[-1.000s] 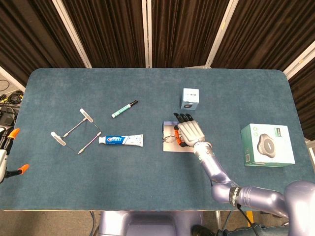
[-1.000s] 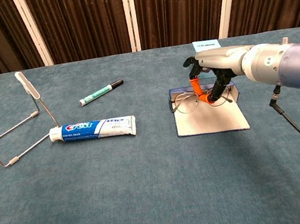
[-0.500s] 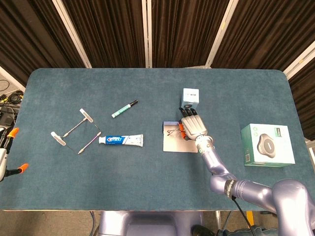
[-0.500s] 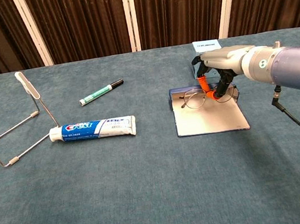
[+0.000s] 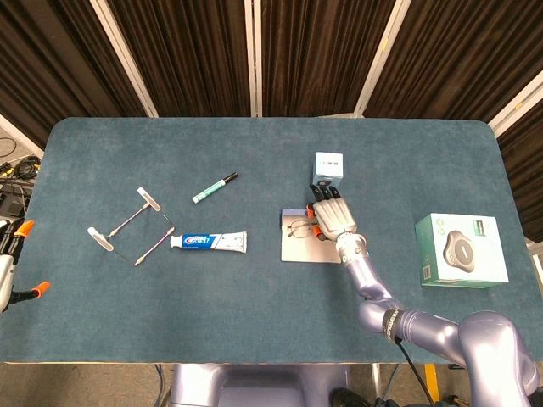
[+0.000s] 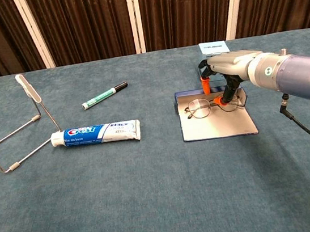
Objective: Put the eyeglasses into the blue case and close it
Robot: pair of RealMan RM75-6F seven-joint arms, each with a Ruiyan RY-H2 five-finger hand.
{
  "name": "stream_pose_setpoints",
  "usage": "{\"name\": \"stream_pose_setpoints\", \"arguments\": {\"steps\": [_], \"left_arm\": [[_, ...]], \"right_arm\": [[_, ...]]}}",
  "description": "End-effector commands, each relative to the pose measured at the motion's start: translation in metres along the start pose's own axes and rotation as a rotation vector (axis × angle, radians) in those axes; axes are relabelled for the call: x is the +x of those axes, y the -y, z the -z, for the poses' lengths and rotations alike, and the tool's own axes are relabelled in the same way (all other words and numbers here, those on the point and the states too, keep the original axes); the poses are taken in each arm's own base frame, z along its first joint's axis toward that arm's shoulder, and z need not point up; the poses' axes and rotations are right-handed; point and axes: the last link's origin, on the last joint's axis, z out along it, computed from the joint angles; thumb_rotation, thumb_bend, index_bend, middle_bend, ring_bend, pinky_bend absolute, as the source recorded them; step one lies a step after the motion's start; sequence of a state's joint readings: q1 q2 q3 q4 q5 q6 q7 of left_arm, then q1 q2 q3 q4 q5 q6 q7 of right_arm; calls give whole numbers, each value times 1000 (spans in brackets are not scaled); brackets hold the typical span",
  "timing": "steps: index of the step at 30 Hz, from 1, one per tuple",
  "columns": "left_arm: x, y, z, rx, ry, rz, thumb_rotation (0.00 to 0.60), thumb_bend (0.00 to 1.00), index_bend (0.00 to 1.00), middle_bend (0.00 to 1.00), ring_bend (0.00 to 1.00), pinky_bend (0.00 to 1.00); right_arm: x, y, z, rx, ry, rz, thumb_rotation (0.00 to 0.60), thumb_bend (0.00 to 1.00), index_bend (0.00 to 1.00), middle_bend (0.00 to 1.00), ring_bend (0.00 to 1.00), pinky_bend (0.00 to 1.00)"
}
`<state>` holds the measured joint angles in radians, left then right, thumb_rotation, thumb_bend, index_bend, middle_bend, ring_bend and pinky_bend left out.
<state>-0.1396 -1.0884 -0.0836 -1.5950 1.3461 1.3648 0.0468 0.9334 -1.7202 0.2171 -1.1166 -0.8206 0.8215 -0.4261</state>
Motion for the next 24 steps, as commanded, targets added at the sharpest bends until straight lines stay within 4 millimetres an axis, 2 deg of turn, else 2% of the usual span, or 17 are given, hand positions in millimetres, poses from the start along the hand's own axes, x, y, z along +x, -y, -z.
{"name": "stream_pose_setpoints", "arguments": {"steps": [1,6,12,24], "left_arm": [[0,0,0,-1,1,0,600,0,0,0,0,0],[-1,-1,-1,-3,2,0,600,0,0,0,0,0],[-2,-1,-2,-2,5,-4,600,0,0,0,0,0],[-4,2,-6,18,15,-6,600,0,0,0,0,0]], "right_arm": [[3,0,2,5,-12,-5,600,122,113,0,0,0],[7,6,11,68,-47,18,600,67,93,0,0,0],[0,12,12,146,-72,64,600,63,90,0,0,0],[-3,37,-12,171,-60,64,600,63,90,0,0,0]]}}
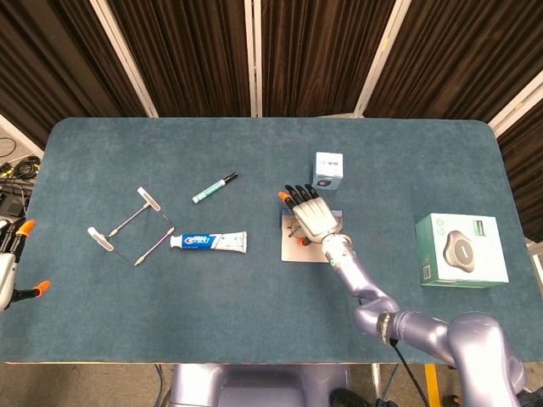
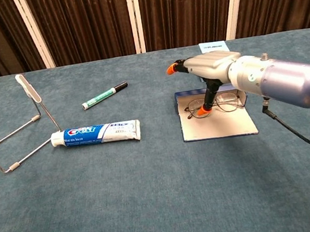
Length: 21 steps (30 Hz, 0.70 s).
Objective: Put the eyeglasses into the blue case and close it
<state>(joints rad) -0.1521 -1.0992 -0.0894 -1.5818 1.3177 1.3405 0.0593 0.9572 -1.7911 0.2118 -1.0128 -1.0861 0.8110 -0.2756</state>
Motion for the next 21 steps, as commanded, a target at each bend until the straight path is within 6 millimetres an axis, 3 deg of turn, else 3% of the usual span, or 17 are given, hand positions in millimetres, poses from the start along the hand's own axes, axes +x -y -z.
{"name": "stream_pose_setpoints", "arguments": {"steps": [1,10,21], "left_arm": [[0,1,-1,3,2,1,600,0,0,0,0,0],[-1,2,-2,10,6,1,600,0,0,0,0,0],[-3,2,-3,9,11,-4,600,0,0,0,0,0]], "right_arm": [[-3,5,-6,-1,11,5,600,63,90,0,0,0],[-9,2,-15,-25,16,44,600,64,91,0,0,0],[-4,-20,-20,-88,-18,76,600,63,97,0,0,0]]}}
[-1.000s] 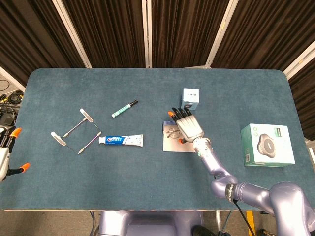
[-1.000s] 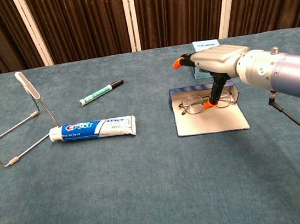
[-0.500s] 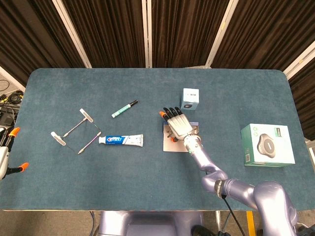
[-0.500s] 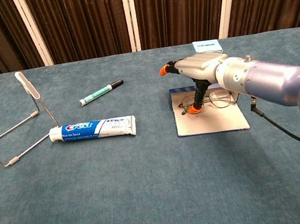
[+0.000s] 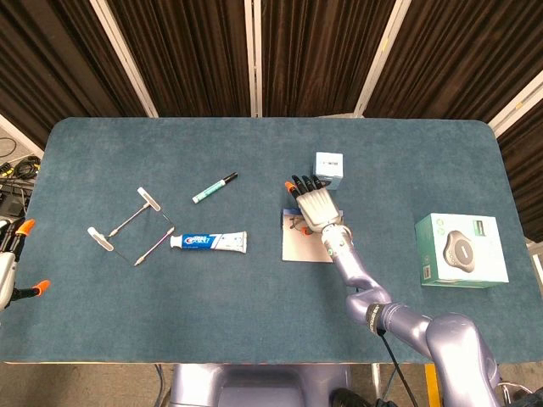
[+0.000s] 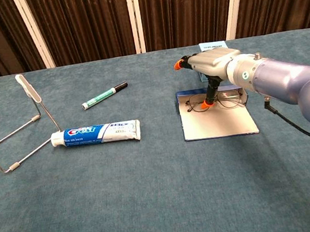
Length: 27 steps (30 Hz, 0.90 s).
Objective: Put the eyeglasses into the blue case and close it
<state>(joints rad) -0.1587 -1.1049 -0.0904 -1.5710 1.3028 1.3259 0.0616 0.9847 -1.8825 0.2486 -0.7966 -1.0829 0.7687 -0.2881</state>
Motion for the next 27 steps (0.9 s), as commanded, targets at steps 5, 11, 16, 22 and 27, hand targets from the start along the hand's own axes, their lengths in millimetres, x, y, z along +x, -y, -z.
{"name": "stream_pose_setpoints", "arguments": {"steps": [5,11,16,22,27], "left_arm": [[-1,-1,0,-3,0,-3,600,0,0,0,0,0],[0,-2,2,-6,-2,-2,600,0,0,0,0,0],[-1,-3,3,-15,2,-5,600,0,0,0,0,0],[-1,-8,6,-35,-2,-4,600,0,0,0,0,0],[1,-10,9,-48,-9,-2,600,0,0,0,0,0]], "right_arm": [[2,-6,4,9,-12,16,600,62,97,0,0,0],[3,-5,14,40,-20,7,600,63,97,0,0,0],[10,-7,44,121,-32,-3,600,62,97,0,0,0],[12,-10,74,153,-4,-4,600,65,126,0,0,0],[7,-8,87,159,16,11,600,94,170,0,0,0]]}}
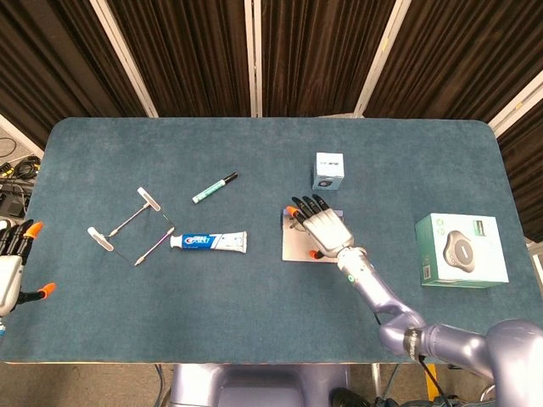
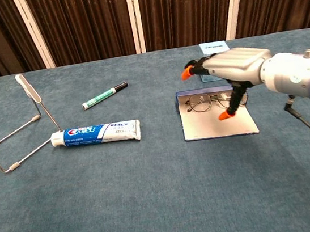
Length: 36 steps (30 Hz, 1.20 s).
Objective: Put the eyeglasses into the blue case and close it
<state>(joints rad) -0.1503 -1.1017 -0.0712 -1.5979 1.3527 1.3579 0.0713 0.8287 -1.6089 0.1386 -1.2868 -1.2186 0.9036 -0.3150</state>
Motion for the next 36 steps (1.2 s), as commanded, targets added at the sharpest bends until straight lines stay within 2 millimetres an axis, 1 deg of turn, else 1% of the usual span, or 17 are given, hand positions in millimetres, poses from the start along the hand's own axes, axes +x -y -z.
{"name": "stream_pose_setpoints", "arguments": {"steps": [1,7,9,18,28,36], "left_arm": [[1,-1,2,-6,-3,2,600,0,0,0,0,0],[3,-2,4,-15,-9,6,600,0,0,0,0,0],[3,-2,5,-16,-10,6,600,0,0,0,0,0],[2,-2,5,-18,-8,5,600,0,0,0,0,0],[2,-1,4,-13,-6,3,600,0,0,0,0,0],[0,-2,3,-11,-1,-3,600,0,0,0,0,0]], "right_arm": [[-6,0,11,-1,14,17,600,106,184,0,0,0],[-17,8,18,19,25,64,600,194,258,0,0,0],[-21,9,19,24,27,78,600,207,275,0,0,0],[-37,11,22,43,41,121,600,216,325,0,0,0],[-43,8,16,47,38,168,600,219,337,0,0,0],[-49,5,17,50,44,180,600,219,336,0,0,0]]}}
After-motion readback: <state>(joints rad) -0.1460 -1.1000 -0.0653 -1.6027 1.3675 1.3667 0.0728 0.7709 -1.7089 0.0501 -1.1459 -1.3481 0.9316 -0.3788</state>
